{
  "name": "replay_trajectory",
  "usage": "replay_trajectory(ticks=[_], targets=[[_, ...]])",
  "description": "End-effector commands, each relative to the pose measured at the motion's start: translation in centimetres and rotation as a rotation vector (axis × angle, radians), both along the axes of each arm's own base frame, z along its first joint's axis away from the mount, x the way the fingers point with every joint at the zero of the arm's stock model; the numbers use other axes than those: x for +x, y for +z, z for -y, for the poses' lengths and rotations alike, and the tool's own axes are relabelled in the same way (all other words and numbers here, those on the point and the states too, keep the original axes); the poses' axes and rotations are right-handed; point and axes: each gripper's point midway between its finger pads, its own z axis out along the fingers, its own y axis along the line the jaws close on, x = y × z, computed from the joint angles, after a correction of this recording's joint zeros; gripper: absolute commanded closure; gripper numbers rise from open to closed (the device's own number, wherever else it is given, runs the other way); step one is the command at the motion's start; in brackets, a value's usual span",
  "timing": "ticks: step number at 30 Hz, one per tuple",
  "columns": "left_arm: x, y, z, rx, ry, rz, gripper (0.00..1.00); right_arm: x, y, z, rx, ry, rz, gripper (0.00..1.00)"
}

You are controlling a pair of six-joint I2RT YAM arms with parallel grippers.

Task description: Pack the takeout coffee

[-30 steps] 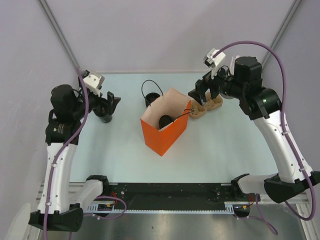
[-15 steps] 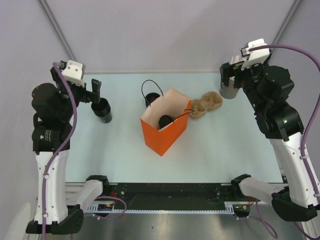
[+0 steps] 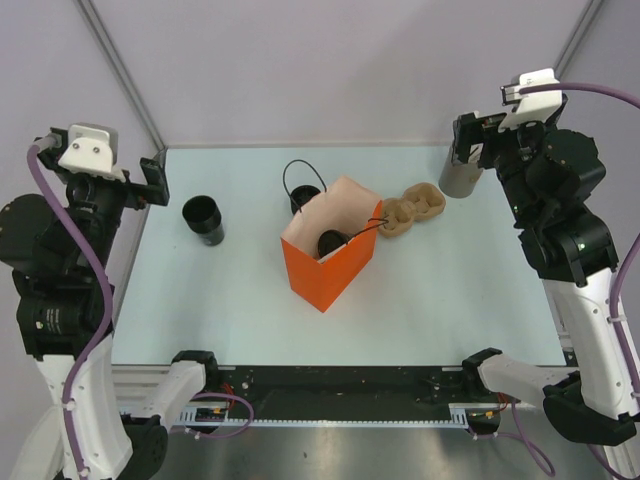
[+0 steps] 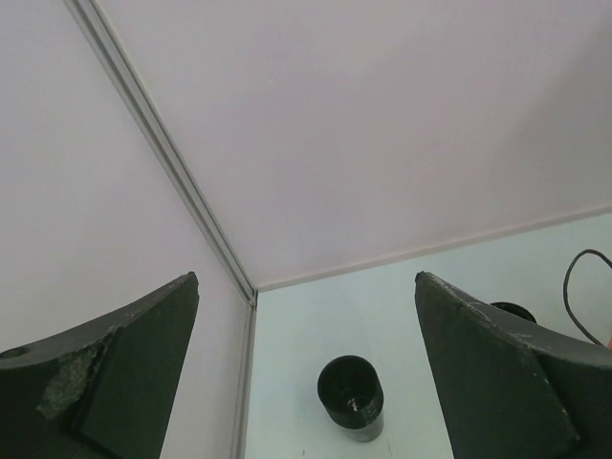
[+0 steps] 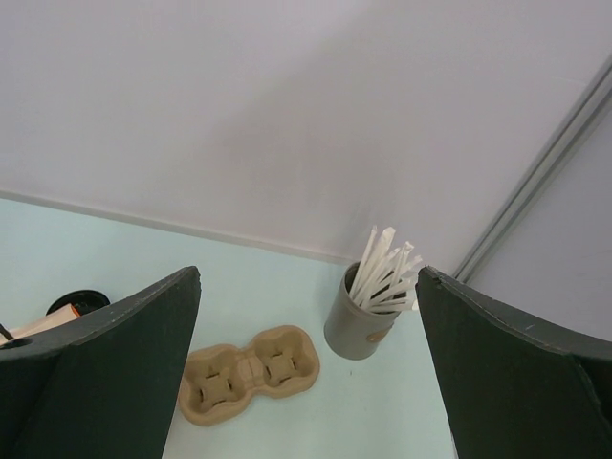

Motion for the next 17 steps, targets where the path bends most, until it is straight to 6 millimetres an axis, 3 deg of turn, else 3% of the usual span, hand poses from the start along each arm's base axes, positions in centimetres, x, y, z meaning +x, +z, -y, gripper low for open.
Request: replay_trajectory(ticks=[1,17], targets=[[-0.43,0.38,-0.80,-0.034,0.045,-0.003,0.00,-0.71,2.05,0.38,0.048,-0.007,0.052,0.00],[0.02,0.66,-0.23,-0.043,0.014,-0.001,0.00,-0.18,1.49,-0.38,0.035,0.007,0.035,0.00]])
